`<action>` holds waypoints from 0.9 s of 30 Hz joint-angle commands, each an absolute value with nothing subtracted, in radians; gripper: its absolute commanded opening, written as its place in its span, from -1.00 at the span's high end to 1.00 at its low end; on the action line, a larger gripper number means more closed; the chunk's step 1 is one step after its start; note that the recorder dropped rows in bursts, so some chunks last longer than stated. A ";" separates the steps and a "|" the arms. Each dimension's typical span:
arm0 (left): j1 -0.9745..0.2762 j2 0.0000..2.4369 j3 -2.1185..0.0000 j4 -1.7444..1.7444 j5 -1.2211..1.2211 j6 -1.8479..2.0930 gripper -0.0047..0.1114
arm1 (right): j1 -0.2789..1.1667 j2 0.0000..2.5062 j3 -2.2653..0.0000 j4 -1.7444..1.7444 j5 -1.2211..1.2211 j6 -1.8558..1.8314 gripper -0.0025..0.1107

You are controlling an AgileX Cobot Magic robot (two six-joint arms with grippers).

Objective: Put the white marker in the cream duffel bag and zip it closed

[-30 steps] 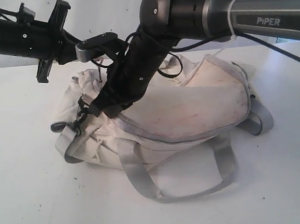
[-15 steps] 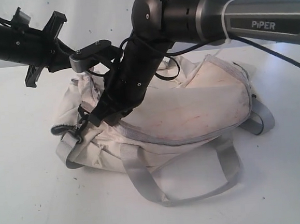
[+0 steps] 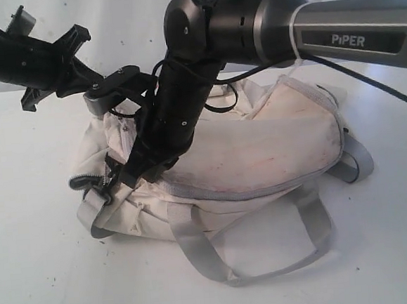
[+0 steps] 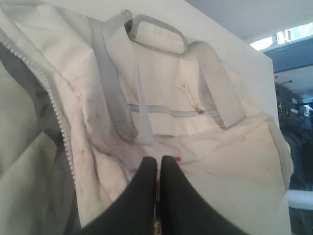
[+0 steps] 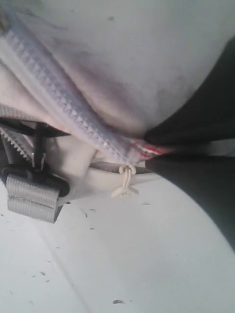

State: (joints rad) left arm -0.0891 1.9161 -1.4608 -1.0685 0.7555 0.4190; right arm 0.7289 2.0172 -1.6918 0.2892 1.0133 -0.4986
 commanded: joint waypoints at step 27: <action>-0.082 1.909 -1.468 -1.082 0.440 0.609 0.29 | 0.739 2.016 -1.686 0.216 0.953 -0.357 0.58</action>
